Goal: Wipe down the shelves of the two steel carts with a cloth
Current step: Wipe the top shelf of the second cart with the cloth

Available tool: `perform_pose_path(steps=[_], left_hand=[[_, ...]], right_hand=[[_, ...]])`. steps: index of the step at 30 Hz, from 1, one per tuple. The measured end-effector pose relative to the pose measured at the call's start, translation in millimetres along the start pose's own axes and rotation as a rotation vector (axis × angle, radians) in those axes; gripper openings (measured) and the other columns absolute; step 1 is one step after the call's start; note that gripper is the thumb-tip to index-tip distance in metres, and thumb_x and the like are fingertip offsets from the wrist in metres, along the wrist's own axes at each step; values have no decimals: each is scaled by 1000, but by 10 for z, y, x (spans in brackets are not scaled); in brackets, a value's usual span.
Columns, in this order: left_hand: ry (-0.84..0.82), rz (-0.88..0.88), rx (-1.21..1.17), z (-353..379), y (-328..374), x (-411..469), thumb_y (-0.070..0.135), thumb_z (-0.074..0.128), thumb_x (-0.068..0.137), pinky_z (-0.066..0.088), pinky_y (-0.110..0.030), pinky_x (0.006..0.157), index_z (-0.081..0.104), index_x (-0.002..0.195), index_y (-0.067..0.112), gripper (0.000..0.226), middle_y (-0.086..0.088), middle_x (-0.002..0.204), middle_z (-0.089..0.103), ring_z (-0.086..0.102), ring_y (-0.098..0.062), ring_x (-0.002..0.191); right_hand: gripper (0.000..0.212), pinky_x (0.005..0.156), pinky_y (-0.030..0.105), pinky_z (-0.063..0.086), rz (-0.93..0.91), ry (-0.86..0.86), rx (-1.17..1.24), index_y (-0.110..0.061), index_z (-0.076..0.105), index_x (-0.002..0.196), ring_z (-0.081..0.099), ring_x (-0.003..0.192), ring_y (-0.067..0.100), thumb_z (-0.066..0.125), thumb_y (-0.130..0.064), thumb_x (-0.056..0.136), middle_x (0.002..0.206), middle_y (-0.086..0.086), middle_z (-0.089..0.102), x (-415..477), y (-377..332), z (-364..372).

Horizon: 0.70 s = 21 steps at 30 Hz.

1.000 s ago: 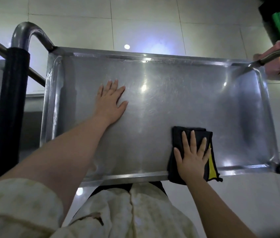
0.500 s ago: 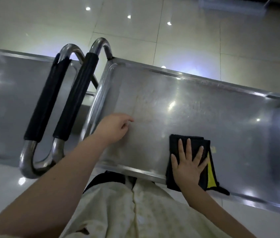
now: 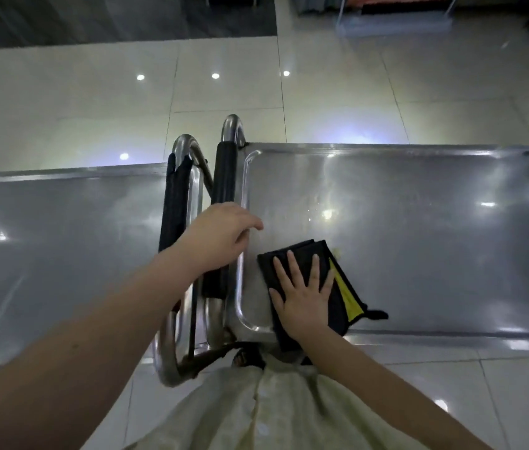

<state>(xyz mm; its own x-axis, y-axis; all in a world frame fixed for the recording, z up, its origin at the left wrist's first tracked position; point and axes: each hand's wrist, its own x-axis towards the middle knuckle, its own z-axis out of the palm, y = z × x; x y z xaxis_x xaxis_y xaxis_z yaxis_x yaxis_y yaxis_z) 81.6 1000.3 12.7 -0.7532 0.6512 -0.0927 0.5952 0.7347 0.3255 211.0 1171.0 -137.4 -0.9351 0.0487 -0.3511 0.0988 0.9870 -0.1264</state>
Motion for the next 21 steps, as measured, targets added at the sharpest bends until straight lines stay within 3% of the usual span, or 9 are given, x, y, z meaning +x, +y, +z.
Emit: perform_pose_path(steps=[4,9,13,16,18,21], left_hand=[[31,101,-89,10,-163,-46,7,53,89,43,-37,98,71,108,17,28,2,100,71,60,-18,102],[67,176,-147,59,-205,48,6,58,88,40,-31,91,73,104,16,24,5,88,70,60,-16,87],[-6,115,-191,63,-222,259,5,48,91,37,-26,94,70,111,17,32,2,109,69,58,-16,104],[-7,29,-313,84,-192,380,2,42,91,40,-23,92,68,112,18,37,1,112,66,57,-13,105],[15,-23,-404,101,-164,396,0,44,90,44,-21,89,70,108,18,37,3,104,67,59,-9,97],[59,-58,-453,102,-164,392,-4,43,85,50,-28,87,72,103,15,39,6,92,65,61,-7,86]], right_hand=[[59,113,56,-17,70,-5,30,-51,-22,144,-25,145,29,0,-66,92,158,-15,-20,-75,368,-79],[59,115,60,-8,670,11,201,-53,-20,144,-17,147,30,13,-62,97,160,-14,-20,-248,1533,-152],[59,112,65,-6,952,11,323,-48,-14,149,-14,147,36,11,-61,97,161,-13,-17,-109,1638,-216],[59,110,67,-5,827,58,277,-48,-13,149,-14,147,37,14,-59,98,161,-13,-16,65,1113,-185],[61,111,66,-8,615,60,194,-47,-17,147,-16,147,36,16,-59,97,160,-14,-18,155,588,-139],[61,104,63,-25,228,14,97,-46,-24,143,-29,141,38,3,-63,91,155,-13,-27,179,-327,-22]])
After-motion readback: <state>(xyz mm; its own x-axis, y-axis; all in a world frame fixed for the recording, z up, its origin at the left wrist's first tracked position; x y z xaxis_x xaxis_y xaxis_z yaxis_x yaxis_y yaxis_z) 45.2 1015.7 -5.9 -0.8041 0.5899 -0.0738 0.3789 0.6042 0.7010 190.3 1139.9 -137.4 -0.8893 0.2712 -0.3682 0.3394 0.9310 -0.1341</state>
